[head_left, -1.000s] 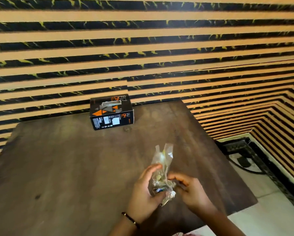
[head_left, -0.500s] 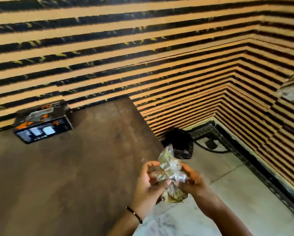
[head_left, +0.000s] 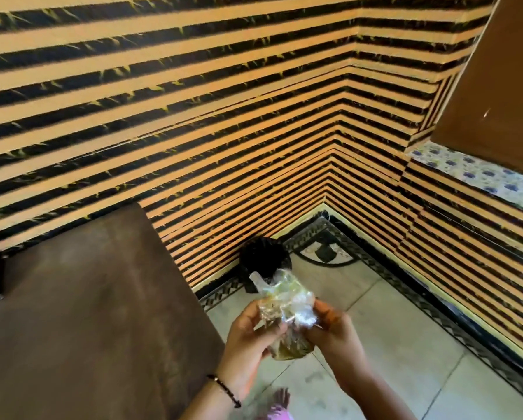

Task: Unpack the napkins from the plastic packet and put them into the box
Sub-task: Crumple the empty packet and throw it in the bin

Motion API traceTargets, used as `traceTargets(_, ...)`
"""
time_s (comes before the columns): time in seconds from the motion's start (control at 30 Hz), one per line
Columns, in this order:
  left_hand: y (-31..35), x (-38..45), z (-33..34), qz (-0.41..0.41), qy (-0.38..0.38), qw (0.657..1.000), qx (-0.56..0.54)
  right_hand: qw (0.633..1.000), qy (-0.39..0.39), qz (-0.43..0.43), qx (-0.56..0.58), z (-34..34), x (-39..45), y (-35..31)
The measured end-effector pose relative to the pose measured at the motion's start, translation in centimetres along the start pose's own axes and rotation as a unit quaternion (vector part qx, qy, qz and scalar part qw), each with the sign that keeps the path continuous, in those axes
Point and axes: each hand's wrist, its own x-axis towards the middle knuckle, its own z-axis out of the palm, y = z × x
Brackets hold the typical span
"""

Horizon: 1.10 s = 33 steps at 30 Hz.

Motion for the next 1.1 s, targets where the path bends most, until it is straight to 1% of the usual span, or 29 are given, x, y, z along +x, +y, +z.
traceTargets(0.1,0.7,3.3,0.4,0.032,0.040,0.998,0.026,0.992,0.011,-0.020,-0.128,-1.4,3.3,0.1)
traceTargets(0.13,1.0,4.3,0.4,0.048,0.051,0.996,0.046,0.987,0.005,-0.028,-0.155,-1.9,4.3,-0.1)
traceTargets(0.2,1.6,7.3,0.8,0.070,0.057,0.993,0.076,0.976,-0.021,-0.071,-0.206,-3.2,6.8,-0.7)
traceTargets(0.3,3.1,12.1,2.1,0.088,0.067,0.990,0.089,0.941,-0.068,-0.122,-0.308,-5.1,11.2,-2.0)
traceTargets(0.37,4.2,15.2,3.0,0.102,0.065,0.989,0.086,0.909,-0.080,-0.151,-0.381,-6.3,14.3,-2.8)
traceTargets(0.47,5.5,19.6,4.1,0.099,0.058,0.991,0.065,0.873,-0.066,-0.178,-0.450,-8.1,19.0,-3.6)
traceTargets(0.57,6.0,23.7,4.9,0.090,0.064,0.992,0.064,0.855,-0.052,-0.214,-0.469,-9.3,23.3,-4.0)
traceTargets(0.6,6.3,24.7,5.1,0.089,0.070,0.991,0.066,0.857,-0.054,-0.214,-0.467,-9.6,24.4,-4.0)
traceTargets(0.63,6.6,25.4,5.3,0.089,0.074,0.991,0.070,0.866,-0.063,-0.205,-0.451,-9.8,25.2,-4.0)
traceTargets(0.73,7.0,27.8,4.5,0.095,0.099,0.987,0.085,0.921,-0.117,-0.128,-0.350,-10.0,27.8,-4.0)
traceTargets(0.8,7.0,28.9,3.7,0.100,0.123,0.981,0.111,0.935,-0.138,-0.104,-0.309,-9.9,29.4,-3.9)
traceTargets(0.87,6.7,30.5,3.1,0.099,0.149,0.975,0.133,0.935,-0.147,-0.097,-0.307,-9.9,31.6,-3.6)
traceTargets(0.97,6.4,32.9,2.9,0.088,0.191,0.969,0.131,0.932,-0.164,-0.087,-0.310,-9.9,35.4,-3.2)
traceTargets(1.1,6.1,36.4,3.5,0.052,0.232,0.965,0.114,0.924,-0.231,-0.070,-0.296,-10.9,40.8,-2.5)
